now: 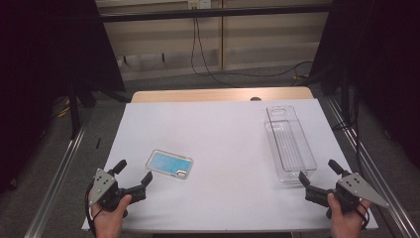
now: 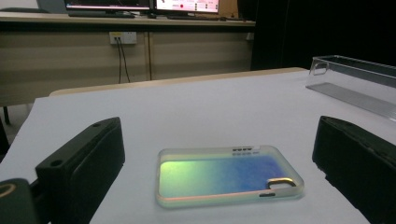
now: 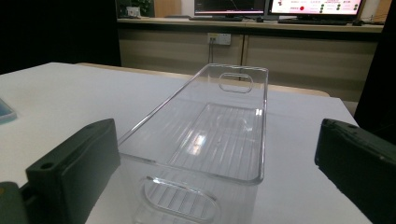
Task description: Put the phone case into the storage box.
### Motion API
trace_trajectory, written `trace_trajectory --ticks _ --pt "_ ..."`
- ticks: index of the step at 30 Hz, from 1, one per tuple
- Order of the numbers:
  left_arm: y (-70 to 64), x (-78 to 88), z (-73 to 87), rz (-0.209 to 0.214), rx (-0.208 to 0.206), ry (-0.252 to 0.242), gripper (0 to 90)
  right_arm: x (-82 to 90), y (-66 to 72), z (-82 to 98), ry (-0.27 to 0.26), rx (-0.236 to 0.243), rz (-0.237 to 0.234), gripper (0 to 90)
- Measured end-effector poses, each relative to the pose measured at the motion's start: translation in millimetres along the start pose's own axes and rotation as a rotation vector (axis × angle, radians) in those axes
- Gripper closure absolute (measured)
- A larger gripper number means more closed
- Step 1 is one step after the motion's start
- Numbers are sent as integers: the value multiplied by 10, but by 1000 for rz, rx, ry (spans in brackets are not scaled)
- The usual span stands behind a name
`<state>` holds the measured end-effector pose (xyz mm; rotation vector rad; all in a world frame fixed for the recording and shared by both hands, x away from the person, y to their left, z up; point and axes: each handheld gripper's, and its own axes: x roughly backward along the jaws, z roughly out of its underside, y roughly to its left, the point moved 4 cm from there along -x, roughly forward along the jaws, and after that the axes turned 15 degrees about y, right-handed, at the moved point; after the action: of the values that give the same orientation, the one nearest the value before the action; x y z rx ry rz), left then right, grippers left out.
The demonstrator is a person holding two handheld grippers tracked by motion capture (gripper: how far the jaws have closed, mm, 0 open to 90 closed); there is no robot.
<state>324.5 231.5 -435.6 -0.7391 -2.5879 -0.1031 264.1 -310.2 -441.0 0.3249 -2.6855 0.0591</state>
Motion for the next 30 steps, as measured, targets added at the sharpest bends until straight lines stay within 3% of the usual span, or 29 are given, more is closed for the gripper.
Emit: trace_trajectory --ticks 20,23,27,30 --pt "-13 -137 -40 22 -24 61 35 -25 3 21 14 -9 -18 0" --pt "-9 -139 -42 12 -24 61 36 -23 16 19 14 -6 -22 0" --pt "-31 -140 -59 55 -9 44 35 -18 35 23 18 -2 -26 0" --pt "-52 -151 -88 58 -11 20 36 -11 42 22 15 1 -26 0"
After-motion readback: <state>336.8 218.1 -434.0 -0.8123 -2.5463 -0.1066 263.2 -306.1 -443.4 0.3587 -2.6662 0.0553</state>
